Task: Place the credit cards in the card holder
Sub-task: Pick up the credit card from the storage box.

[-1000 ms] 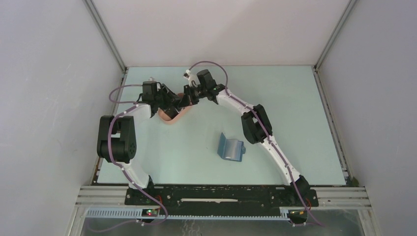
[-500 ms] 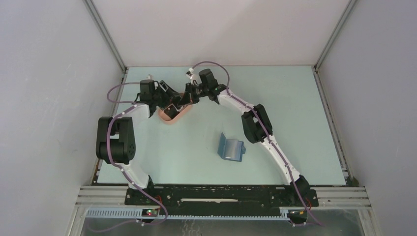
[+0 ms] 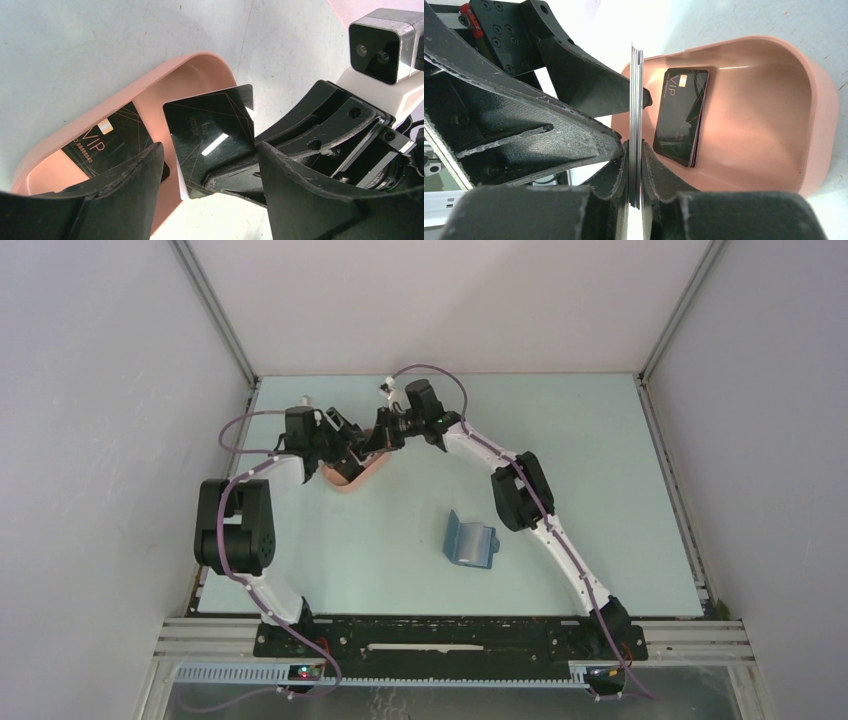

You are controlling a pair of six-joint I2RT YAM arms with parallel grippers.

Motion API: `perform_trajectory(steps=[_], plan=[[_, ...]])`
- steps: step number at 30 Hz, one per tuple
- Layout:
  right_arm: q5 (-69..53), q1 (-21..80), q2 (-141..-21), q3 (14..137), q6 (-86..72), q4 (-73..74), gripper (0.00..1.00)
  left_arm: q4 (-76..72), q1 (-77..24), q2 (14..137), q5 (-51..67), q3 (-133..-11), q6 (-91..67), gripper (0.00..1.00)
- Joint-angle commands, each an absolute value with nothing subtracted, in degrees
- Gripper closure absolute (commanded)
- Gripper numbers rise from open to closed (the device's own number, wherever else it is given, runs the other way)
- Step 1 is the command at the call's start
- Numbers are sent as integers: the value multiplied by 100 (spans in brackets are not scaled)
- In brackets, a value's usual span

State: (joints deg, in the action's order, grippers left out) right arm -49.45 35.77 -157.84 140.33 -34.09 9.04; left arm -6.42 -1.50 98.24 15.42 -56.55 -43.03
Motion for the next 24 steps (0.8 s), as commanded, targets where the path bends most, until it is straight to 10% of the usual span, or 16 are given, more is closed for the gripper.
perform_trajectory(steps=[1,18,24], plan=[[-5042,3607,-15886,14197,-3652,549,82,-943,-105,9773,1707,-5541,-4204,26],[-5062,3577,-15969,14150,-3901,393,74,-1113,-105,10103,1835,-5582,-4324,25],[-5099,3548,-15987,14150,-3942,377,91,-1165,-101,9998,1854,-5490,-4309,25]])
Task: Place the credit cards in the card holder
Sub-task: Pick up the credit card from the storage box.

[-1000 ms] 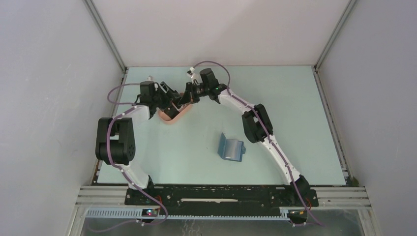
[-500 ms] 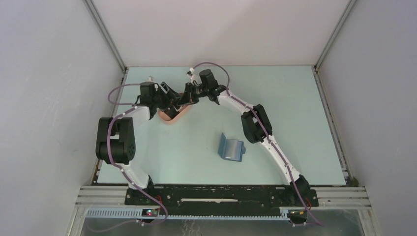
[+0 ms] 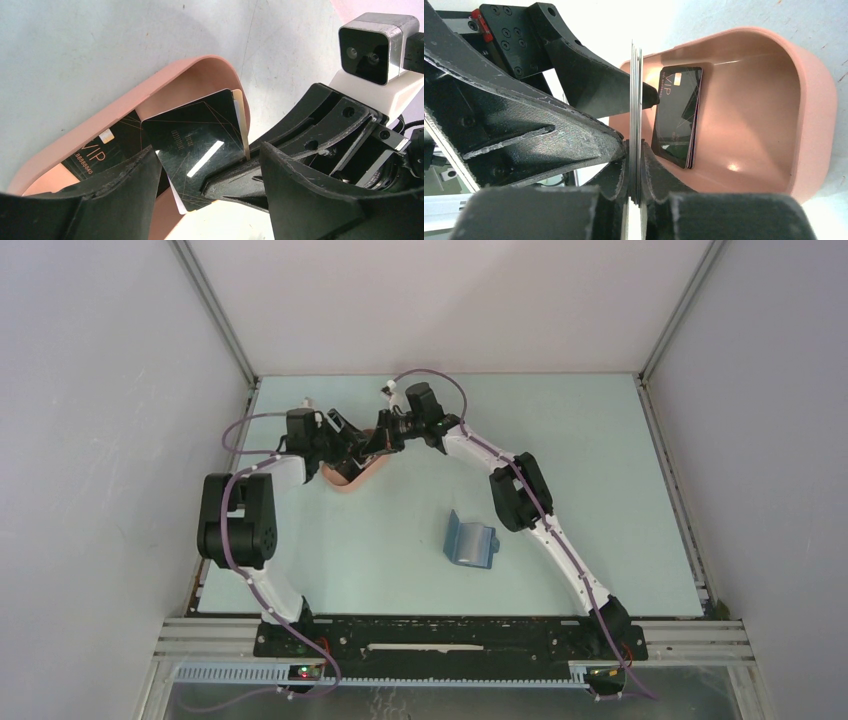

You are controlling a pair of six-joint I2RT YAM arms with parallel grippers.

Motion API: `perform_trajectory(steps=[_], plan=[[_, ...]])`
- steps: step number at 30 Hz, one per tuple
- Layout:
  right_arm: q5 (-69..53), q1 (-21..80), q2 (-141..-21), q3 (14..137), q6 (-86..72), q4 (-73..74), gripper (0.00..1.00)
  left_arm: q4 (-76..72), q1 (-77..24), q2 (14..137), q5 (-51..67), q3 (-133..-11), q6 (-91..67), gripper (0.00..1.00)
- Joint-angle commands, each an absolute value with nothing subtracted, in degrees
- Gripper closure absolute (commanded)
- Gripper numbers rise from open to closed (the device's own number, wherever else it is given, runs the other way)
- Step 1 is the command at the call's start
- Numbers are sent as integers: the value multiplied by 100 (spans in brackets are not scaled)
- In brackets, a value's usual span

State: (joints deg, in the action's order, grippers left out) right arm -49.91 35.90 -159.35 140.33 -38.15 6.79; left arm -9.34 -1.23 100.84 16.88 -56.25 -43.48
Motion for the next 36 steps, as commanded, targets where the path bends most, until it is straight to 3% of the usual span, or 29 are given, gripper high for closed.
perform_trajectory(steps=[1,4,8,14,24,32,36], plan=[[-5117,3535,-15987,14150,-3961,373,93,-1191,-91,9956,1875,-5457,-4300,25],[-5215,3503,-15979,14150,-3997,306,97,-1440,-22,9800,1995,-5298,-4359,23],[-5370,3473,-15961,14134,-4181,117,100,-1928,259,9474,2164,-4915,-4428,9],[-5741,3420,-15935,13968,-4737,-535,100,-2620,596,8867,2583,-4278,-4287,0],[-6485,3403,-15815,13503,-5915,-1945,100,-5496,1085,9074,3934,-3562,-5808,1],[-6601,3378,-15656,13323,-6558,-2528,100,-6460,1089,9658,4148,-3494,-6537,17],[-6596,3377,-15603,13283,-6627,-2582,100,-6458,1151,9640,4006,-3323,-6531,19]])
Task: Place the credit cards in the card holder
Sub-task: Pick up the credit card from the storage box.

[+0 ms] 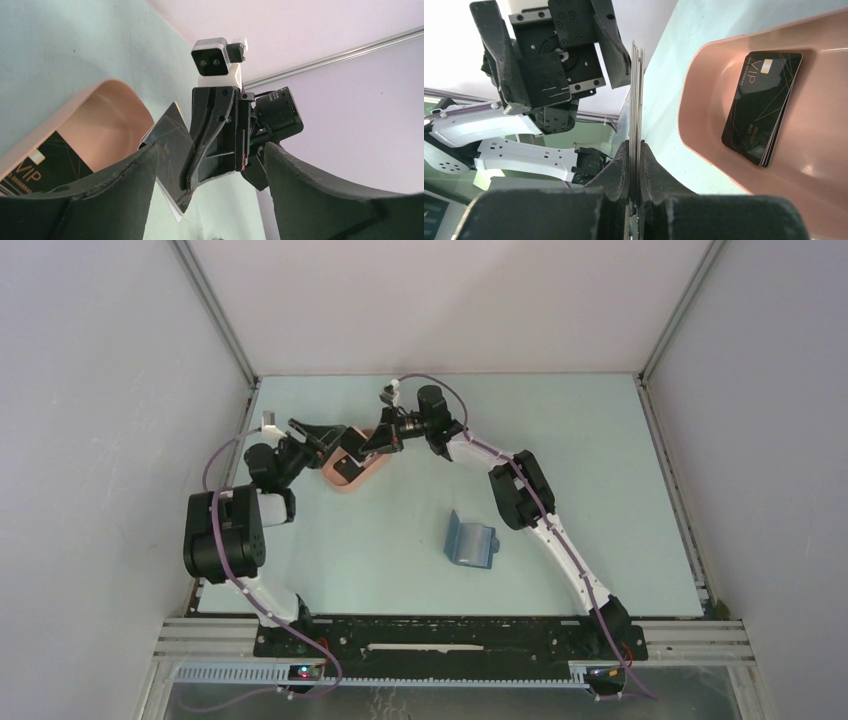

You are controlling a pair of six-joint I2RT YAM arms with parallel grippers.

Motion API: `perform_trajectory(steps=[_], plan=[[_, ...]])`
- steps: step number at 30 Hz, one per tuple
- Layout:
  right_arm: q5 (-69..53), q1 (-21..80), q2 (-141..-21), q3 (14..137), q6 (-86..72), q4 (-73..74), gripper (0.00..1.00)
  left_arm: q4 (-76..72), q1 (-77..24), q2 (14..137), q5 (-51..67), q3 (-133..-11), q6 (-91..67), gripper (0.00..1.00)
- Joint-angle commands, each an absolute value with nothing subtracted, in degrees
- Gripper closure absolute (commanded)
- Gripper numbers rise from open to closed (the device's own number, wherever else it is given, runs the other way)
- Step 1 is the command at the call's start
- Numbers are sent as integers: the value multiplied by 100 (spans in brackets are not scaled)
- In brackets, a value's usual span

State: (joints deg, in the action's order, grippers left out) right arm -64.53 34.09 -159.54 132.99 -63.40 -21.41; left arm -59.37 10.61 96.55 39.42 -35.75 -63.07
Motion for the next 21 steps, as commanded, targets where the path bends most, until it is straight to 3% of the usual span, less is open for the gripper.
perform_trajectory(steps=[1,9,21], plan=[[-6592,3373,-15593,13281,-6627,-2582,100,-6414,1177,9604,3966,-3281,-6477,18],[-6583,3418,-15584,13245,-6730,-2663,100,-5009,1229,9066,3476,-3196,-5694,17],[-6571,3542,-15574,13219,-6829,-2722,100,-5027,1002,9542,3581,-3565,-5901,20]])
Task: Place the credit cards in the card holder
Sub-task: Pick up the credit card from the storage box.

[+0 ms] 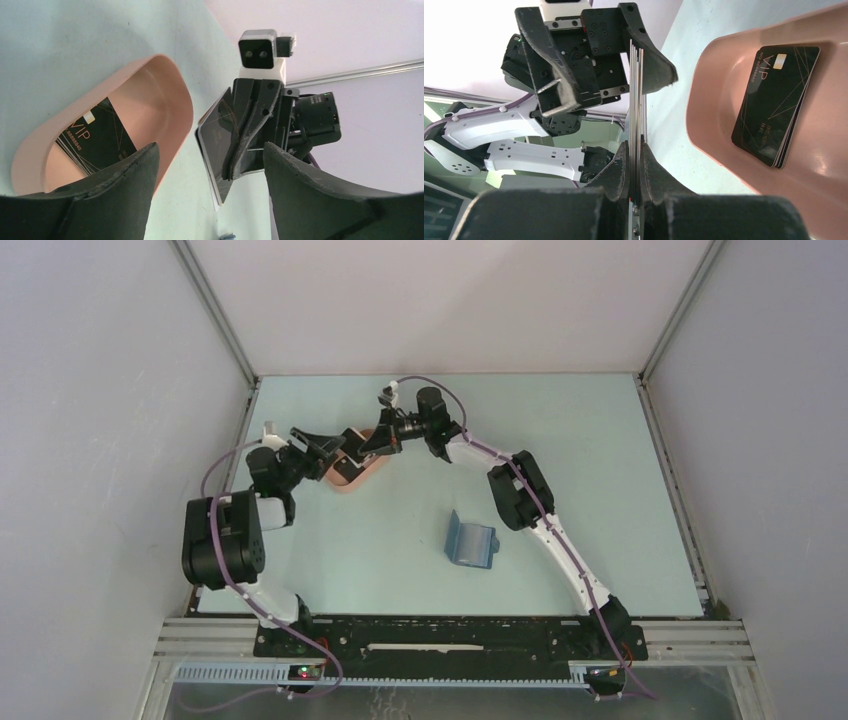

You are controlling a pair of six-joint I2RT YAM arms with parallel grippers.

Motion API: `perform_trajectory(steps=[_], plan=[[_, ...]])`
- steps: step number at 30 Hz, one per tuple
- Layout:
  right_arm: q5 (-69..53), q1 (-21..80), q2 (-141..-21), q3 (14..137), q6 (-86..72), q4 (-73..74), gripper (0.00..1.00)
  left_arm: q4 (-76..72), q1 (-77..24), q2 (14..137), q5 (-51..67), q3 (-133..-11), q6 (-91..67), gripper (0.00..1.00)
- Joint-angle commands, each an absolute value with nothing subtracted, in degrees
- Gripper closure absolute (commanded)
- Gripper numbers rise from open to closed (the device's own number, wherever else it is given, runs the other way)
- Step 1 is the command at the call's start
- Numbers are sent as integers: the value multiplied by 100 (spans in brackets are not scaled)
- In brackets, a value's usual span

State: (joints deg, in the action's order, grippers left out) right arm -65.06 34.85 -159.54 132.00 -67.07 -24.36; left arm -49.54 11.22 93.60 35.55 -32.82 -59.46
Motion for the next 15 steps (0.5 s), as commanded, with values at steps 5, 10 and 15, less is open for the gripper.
perform_trajectory(steps=[5,10,15], plan=[[-6532,3558,-15596,13201,-6818,-2663,100,-5305,859,9946,3692,-3800,-6145,31],[-6503,3577,-15618,13209,-6831,-2623,99,-5724,791,10276,3729,-3895,-6469,50],[-6461,3572,-15668,13218,-6749,-2489,92,-5961,791,10444,3794,-3925,-6624,78]])
